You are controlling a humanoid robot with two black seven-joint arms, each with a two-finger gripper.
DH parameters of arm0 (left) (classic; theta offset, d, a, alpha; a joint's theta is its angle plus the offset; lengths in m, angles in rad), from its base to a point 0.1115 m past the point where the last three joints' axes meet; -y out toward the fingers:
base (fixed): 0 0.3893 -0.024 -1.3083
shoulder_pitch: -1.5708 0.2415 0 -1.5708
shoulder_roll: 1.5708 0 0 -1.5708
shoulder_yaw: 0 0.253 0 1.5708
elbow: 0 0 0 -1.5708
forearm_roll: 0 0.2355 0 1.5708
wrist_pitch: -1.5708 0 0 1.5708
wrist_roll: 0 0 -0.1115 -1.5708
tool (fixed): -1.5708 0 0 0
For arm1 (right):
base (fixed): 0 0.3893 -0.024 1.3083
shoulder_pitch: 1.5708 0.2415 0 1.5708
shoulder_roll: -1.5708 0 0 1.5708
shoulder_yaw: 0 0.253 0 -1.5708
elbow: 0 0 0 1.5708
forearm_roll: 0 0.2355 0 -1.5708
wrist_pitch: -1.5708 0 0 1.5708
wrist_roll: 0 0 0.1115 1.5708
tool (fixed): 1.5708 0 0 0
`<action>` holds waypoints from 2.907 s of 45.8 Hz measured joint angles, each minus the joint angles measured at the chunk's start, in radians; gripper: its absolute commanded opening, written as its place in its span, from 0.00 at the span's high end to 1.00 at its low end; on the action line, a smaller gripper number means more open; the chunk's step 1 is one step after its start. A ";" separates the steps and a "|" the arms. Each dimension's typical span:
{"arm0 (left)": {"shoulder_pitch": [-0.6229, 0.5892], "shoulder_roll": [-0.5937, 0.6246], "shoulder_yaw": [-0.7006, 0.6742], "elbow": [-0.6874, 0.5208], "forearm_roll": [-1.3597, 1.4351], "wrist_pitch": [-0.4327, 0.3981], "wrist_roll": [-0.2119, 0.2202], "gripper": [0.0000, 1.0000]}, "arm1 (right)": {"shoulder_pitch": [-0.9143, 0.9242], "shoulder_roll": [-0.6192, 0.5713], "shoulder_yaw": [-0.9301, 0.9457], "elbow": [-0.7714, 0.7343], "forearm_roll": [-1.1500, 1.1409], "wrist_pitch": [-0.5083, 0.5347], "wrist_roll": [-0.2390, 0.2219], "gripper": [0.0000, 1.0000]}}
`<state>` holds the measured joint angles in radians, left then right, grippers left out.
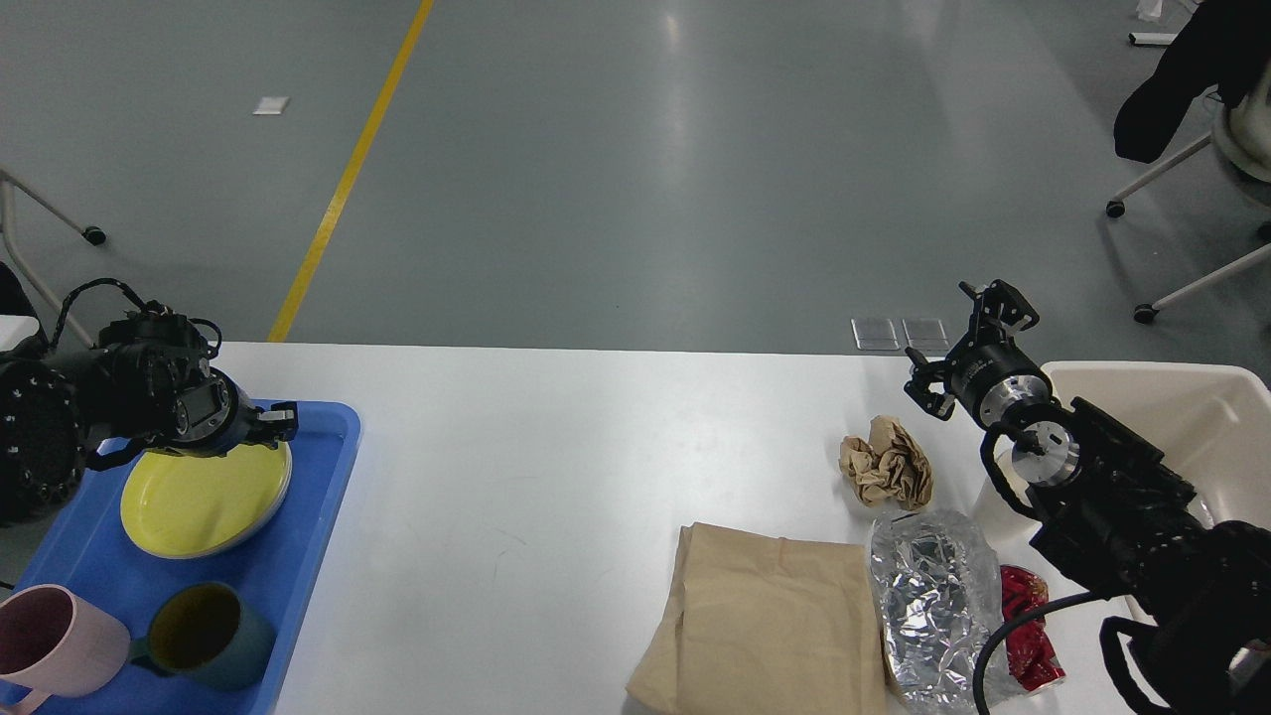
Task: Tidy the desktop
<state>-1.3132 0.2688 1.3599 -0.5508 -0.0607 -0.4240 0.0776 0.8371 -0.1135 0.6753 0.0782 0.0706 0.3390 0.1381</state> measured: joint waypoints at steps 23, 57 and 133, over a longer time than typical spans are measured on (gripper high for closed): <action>-0.363 0.020 -0.311 0.008 -0.008 -0.095 0.016 0.02 | 0.000 0.000 0.000 0.000 0.000 0.000 0.000 0.00; -0.429 -0.072 -1.084 0.255 -0.011 -0.074 0.014 0.02 | 0.000 0.000 0.000 0.000 0.000 0.000 0.000 0.00; 0.356 -0.318 -2.135 0.252 -0.037 -0.038 0.017 0.02 | 0.000 0.000 0.001 0.000 0.000 0.000 0.000 0.00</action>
<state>-0.9570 -0.0496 -0.7747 -0.2986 -0.0976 -0.4616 0.0948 0.8376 -0.1135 0.6758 0.0782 0.0706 0.3390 0.1380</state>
